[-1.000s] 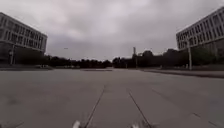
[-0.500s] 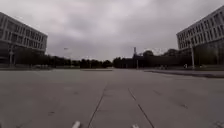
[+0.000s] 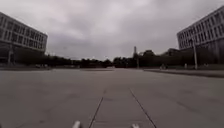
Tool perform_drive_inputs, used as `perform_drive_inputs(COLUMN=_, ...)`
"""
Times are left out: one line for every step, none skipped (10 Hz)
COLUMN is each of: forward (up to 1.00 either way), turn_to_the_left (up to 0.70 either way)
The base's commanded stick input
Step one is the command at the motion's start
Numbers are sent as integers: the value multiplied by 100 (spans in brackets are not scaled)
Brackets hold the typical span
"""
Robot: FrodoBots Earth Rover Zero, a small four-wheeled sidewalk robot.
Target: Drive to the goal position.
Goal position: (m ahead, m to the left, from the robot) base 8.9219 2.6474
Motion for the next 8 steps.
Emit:
perform_drive_inputs(forward=70, turn_to_the_left=13)
perform_drive_inputs(forward=70, turn_to_the_left=35)
perform_drive_inputs(forward=70, turn_to_the_left=35)
perform_drive_inputs(forward=70, turn_to_the_left=35)
perform_drive_inputs(forward=70, turn_to_the_left=30)
perform_drive_inputs(forward=70, turn_to_the_left=25)
perform_drive_inputs(forward=70, turn_to_the_left=5)
perform_drive_inputs(forward=70, turn_to_the_left=0)
